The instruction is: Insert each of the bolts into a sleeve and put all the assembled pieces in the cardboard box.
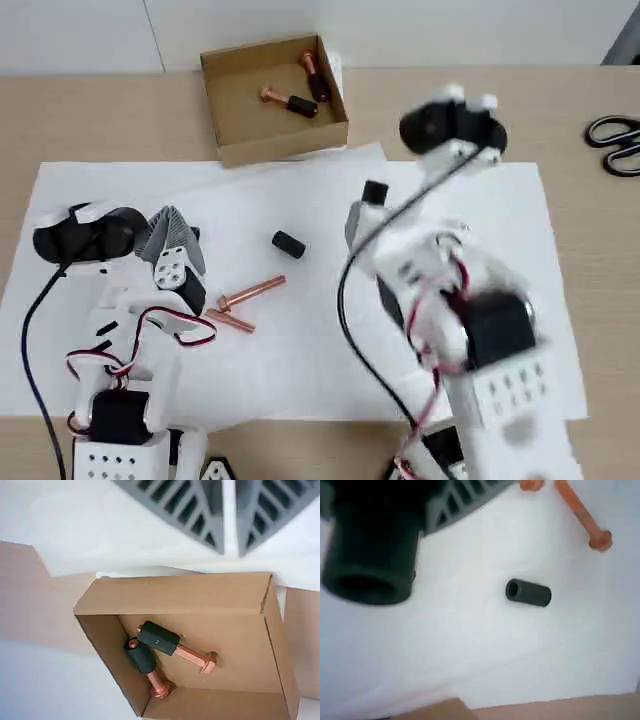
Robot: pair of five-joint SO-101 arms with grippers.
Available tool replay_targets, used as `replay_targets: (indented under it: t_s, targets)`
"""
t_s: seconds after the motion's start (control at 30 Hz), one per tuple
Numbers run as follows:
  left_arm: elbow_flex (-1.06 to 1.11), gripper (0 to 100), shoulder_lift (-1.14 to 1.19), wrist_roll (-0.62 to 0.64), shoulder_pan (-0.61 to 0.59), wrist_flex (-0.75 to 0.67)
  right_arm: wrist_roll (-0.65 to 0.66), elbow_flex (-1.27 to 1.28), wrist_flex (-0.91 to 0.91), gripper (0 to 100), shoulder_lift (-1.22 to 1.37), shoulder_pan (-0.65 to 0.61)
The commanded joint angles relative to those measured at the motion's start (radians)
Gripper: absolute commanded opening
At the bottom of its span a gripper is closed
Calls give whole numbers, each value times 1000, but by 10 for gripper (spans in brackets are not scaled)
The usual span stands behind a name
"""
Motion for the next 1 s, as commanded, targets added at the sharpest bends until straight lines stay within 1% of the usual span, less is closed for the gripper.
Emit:
replay_targets:
  t_s: [0.0,0.1,0.17,0.27,0.37,0.47,0.73,0.83,0.97]
  targets:
    - [-12,6,-11,-6,3,-20,87,135,-25,3,-174,-10]
    - [-12,6,-11,-6,3,-20,109,304,-64,4,-259,-7]
    - [-12,6,-11,-6,3,-21,155,397,-97,4,-283,-8]
    - [-12,6,-11,-8,3,-21,288,476,-108,4,-289,-8]
    - [-12,6,-11,-8,3,-21,442,499,-108,4,-292,-8]
    - [-12,6,-11,-8,3,-21,525,500,-116,4,-291,-8]
    - [-19,6,-11,-8,3,-18,529,506,-114,4,-331,-8]
    - [-81,6,-11,-8,3,40,529,575,-116,4,-461,-8]
    - [-153,6,-11,-8,3,123,531,677,-116,4,-753,8]
